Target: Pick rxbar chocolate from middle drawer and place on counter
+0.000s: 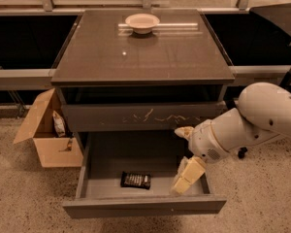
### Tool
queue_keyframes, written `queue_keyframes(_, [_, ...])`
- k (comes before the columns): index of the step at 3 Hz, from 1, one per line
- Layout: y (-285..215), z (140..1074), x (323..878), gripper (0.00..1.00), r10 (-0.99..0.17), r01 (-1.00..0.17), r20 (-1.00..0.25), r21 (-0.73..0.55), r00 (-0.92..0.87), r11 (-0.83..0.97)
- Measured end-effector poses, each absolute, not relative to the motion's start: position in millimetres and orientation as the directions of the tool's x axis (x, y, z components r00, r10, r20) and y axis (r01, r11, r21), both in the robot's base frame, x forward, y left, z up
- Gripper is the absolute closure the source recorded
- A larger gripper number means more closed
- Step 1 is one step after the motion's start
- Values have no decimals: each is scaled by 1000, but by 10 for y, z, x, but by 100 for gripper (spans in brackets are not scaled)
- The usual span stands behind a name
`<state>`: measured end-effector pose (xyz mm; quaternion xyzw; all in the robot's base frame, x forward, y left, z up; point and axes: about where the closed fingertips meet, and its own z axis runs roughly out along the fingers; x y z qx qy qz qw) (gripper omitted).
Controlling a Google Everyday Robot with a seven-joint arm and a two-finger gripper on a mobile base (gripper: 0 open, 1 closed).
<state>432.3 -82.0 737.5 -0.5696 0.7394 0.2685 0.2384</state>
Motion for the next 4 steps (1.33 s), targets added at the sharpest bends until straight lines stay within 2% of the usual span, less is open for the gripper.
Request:
queue_keyframes(2, [-865,6684,4583,0,-744,-962,-612,197,-270,187])
queue_keyframes(4, [-942,5816,4825,0,-753,-972,-615,179,-234,155])
